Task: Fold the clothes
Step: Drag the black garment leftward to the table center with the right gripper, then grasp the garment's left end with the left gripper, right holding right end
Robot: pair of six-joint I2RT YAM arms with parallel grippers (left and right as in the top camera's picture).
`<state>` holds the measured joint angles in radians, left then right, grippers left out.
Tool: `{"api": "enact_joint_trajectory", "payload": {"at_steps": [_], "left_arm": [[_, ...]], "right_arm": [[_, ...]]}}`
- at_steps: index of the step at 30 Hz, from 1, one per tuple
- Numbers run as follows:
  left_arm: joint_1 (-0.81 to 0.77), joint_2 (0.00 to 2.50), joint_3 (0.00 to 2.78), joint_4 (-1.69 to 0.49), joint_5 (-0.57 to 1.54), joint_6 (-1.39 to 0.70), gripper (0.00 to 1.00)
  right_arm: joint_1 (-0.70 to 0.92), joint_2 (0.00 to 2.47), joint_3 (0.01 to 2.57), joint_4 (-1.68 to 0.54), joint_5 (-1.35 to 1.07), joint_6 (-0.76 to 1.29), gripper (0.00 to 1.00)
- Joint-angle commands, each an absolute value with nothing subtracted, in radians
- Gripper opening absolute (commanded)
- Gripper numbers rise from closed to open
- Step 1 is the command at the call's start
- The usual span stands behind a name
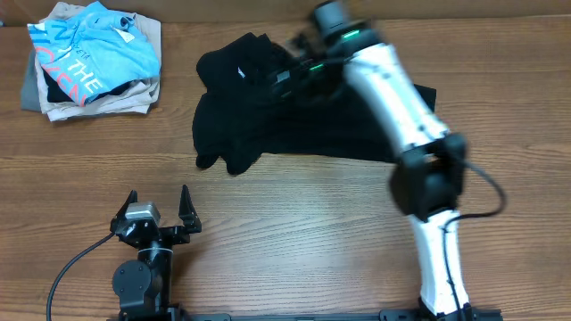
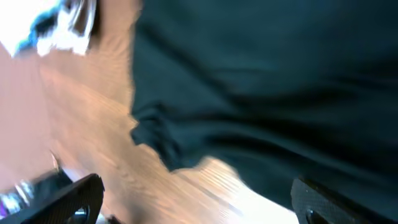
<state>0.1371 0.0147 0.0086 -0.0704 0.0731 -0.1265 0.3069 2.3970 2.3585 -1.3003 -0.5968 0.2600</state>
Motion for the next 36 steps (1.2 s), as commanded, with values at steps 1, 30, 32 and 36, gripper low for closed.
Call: {"api": "enact_joint_trajectory", "payload": {"at_steps": [1,30,32,36], "left_arm": [[0.134,0.004,0.005,-0.069,0.072,-0.113,1.0],[0.136,1.336,0.937,-0.415,0.696,-0.088,1.0],[0.137,1.42,0.981,-0.458,0.686,-0.094,1.0],[0.134,1.539,1.056,-0.59,0.463,-0.186,1.0]], "right_arm": [[0.107,2.311,2.387,-1.456,-0.585,0.228,1.0],[-0.096,2.302,2.257,-1.658,-0.142,0.307,1.0],[-0.096,2.302,2.24,-1.652,-0.142,0.307,1.0],[-0.094,2.302,2.21,-1.639,-0.144,0.308,1.0]]}}
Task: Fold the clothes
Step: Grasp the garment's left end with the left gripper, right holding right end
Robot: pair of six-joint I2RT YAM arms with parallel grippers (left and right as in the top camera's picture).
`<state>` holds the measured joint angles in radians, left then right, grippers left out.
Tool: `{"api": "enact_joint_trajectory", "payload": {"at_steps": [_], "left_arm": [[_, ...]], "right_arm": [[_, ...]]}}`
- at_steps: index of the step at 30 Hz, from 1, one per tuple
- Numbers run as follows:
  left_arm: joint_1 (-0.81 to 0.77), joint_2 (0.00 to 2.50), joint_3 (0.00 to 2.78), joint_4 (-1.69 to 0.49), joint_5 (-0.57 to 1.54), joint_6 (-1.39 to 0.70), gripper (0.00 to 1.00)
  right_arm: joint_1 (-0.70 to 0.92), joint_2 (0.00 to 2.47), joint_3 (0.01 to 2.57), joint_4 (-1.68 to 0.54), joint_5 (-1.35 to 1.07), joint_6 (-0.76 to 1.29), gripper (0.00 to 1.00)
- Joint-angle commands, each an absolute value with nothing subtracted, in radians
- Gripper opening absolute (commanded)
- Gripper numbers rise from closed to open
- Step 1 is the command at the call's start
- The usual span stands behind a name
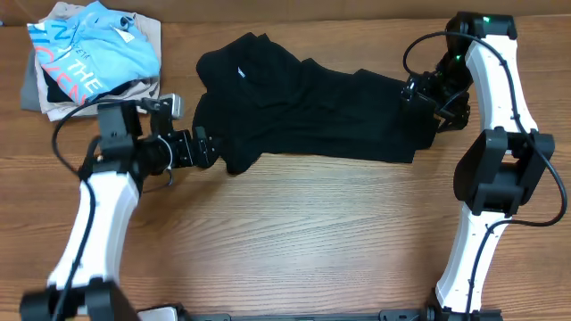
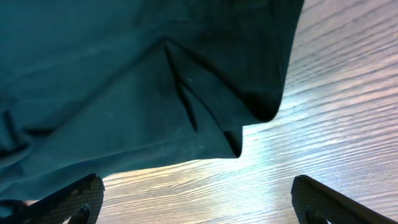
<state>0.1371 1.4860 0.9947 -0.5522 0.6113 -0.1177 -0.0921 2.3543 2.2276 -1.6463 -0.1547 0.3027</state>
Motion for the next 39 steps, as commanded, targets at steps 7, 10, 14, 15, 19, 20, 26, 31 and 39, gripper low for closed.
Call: {"api": "enact_joint_trajectory", "payload": {"at_steps": [7,10,14,15,19,20,26,31,39], "left_arm": [[0.137,1.683,1.076,-0.533,0.304,-0.239,1.0],[0.137,1.739,1.076,-0.512,0.304,-0.235,1.0],[0.137,1.798,1.076,-0.477,0.311,-0.232,1.0],[0.137,1.81,1.076,-0.473,0.311,-0.232,0.99],[0.137,1.843,1.076,-0.468,0.311,-0.232,0.89],[0.137,1.851,1.076,-0.465,0.31,-0.231,0.88],[0.137,1.904,1.076,-0.445,0.311,-0.231,0.77],[0.137,1.924,1.076,-0.452,0.314,-0.215,0.47],[0.137,1.924,1.076,-0.463,0.315,-0.213,0.37]], "right_arm": [[-0.093,2.302,2.148,-1.601,-0.204,0.308,1.0],[-0.085,2.302,2.123,-1.589,-0.203,0.295,1.0],[-0.073,2.302,2.081,-1.539,-0.211,0.291,1.0],[-0.07,2.302,2.069,-1.529,-0.213,0.287,1.0],[-0.047,2.302,2.007,-1.491,-0.224,0.277,0.93],[-0.037,2.302,1.99,-1.473,-0.229,0.265,0.89],[0.019,2.302,1.908,-1.377,-0.225,0.259,0.87],[0.024,2.302,1.899,-1.34,-0.225,0.263,0.8],[0.021,2.302,1.899,-1.328,-0.163,0.263,0.64]]}}
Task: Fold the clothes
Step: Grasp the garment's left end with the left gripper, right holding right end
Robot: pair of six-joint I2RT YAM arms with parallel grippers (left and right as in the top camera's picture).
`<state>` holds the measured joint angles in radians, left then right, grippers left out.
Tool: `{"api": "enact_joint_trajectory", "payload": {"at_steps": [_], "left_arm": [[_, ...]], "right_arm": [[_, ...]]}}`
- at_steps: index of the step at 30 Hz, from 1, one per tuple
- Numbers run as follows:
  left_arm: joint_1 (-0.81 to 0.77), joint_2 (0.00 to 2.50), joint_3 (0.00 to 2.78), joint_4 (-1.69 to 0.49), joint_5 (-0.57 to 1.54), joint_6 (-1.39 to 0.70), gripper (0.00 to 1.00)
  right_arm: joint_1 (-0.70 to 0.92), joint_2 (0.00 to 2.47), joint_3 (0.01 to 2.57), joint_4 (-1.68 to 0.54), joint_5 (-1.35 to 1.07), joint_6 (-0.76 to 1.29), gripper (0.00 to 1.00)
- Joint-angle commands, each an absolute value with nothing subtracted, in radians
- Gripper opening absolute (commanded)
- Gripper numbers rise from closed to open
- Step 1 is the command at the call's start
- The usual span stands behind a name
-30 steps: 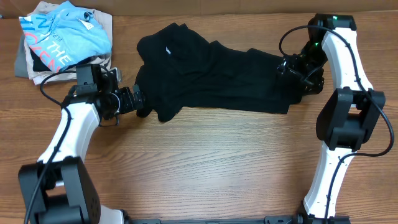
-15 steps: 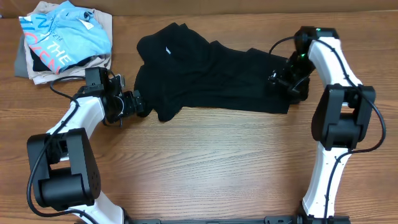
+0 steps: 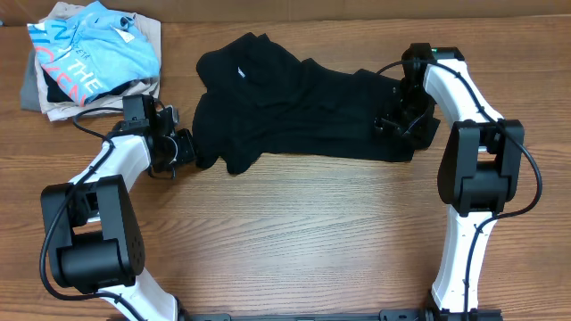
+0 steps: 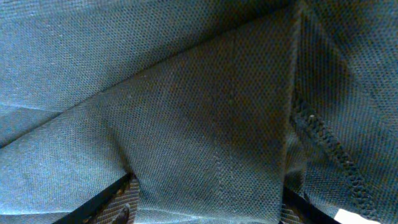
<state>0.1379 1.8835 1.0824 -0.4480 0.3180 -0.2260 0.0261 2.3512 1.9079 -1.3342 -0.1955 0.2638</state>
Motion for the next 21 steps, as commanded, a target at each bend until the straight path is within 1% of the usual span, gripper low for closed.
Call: {"api": "enact_joint_trajectory", "payload": {"at_steps": [1,3,4,7,9,13,15,17,19,20,21], "left_arm": [[0.137,1.924,1.076,-0.463,0.315,-0.213,0.37],[0.137,1.924,1.076,-0.463,0.315,-0.213,0.37],[0.137,1.924,1.076,-0.463,0.315,-0.213,0.35],[0.137,1.924,1.076,-0.464,0.318,-0.213,0.19],[0.137,1.924,1.076,-0.464,0.335,-0.213,0.14],[0.137,1.922,1.078,-0.465,0.368,-0.213,0.13],[0.137,1.922,1.084,-0.471,0.371,-0.213,0.11],[0.137,1.922,1.09,-0.476,0.371,-0.213,0.04],[0.137,1.922,1.099,-0.486,0.371,-0.213,0.04],[0.137,1.922,1.104,-0.493,0.371,-0.213,0.04],[0.137,1.922,1.11,-0.503,0.371,-0.213,0.04]], "right_arm": [[0.021,2.302,1.9,-1.328,-0.155,0.263,0.64],[0.02,2.302,1.908,-1.328,-0.136,0.263,0.65],[0.019,2.302,1.913,-1.328,-0.125,0.263,0.66],[0.015,2.302,1.929,-1.332,-0.115,0.263,0.64],[0.014,2.302,1.937,-1.332,-0.112,0.263,0.56],[0.01,2.302,1.947,-1.331,-0.101,0.267,0.46],[0.01,2.301,1.953,-1.331,-0.09,0.267,0.38],[0.01,2.3,1.957,-1.329,-0.09,0.267,0.23],[0.01,2.3,1.962,-1.329,-0.09,0.277,0.09],[0.01,2.3,1.965,-1.33,-0.089,0.287,0.04],[0.01,2.3,1.966,-1.328,-0.089,0.289,0.04]]}}
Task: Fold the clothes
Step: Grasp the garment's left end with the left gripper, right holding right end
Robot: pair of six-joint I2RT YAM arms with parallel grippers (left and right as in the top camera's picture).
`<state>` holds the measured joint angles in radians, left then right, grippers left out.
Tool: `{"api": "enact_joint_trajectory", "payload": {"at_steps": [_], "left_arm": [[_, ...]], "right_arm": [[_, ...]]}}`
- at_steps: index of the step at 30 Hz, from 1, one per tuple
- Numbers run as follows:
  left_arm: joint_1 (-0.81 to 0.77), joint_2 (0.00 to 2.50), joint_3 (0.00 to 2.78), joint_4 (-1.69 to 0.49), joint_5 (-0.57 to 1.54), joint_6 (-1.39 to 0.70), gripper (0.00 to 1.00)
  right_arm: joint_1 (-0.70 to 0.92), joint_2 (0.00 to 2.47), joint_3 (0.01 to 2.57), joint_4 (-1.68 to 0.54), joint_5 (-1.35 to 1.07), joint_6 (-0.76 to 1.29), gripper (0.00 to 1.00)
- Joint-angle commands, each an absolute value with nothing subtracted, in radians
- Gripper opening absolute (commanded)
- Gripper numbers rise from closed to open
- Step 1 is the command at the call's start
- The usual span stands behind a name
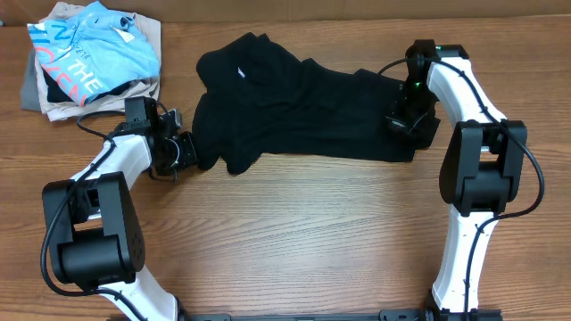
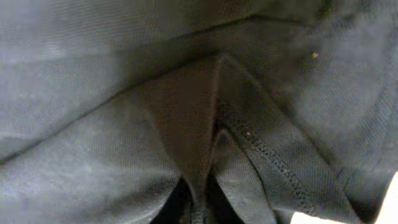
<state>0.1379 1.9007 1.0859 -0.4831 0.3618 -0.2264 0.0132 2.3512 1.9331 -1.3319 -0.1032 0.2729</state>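
Observation:
A black garment lies crumpled and spread across the far middle of the table. My right gripper is down on its right end. In the right wrist view the right gripper is shut on a raised ridge of the black cloth, with a stitched hem running beside it. My left gripper sits at the garment's lower left edge, touching or nearly touching the cloth. The overhead view does not show whether the left jaws are open or shut.
A pile of clothes lies at the far left corner, a light blue printed shirt on top of beige and dark pieces. The wooden table stretches bare toward the front. Both arm bases stand at the front edge.
The right gripper's fingers were spread on flat black cloth; now they are shut with a fold pinched between them. The left gripper has shifted slightly right, toward the garment's edge.
First the left arm sat folded at the table's front while the right arm reached over the garment's middle. Then the left gripper was near the garment's left edge and the right above its right end. Later both were down at the ends, and now the right grips cloth.

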Motion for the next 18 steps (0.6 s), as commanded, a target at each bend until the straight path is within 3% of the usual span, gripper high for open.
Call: {"api": "enact_joint_trajectory", "payload": {"at_steps": [1,18], "left_arm": [[0.137,1.922,1.117,-0.516,0.371,-0.213,0.04],[0.137,1.763,1.36,-0.944,0.366,-0.158,0.04]], "right_arm": [[0.01,2.297,1.966,-1.325,-0.088,0.289,0.04],[0.009,2.007,1.974,-1.439,-0.029,0.397,0.04]]}}
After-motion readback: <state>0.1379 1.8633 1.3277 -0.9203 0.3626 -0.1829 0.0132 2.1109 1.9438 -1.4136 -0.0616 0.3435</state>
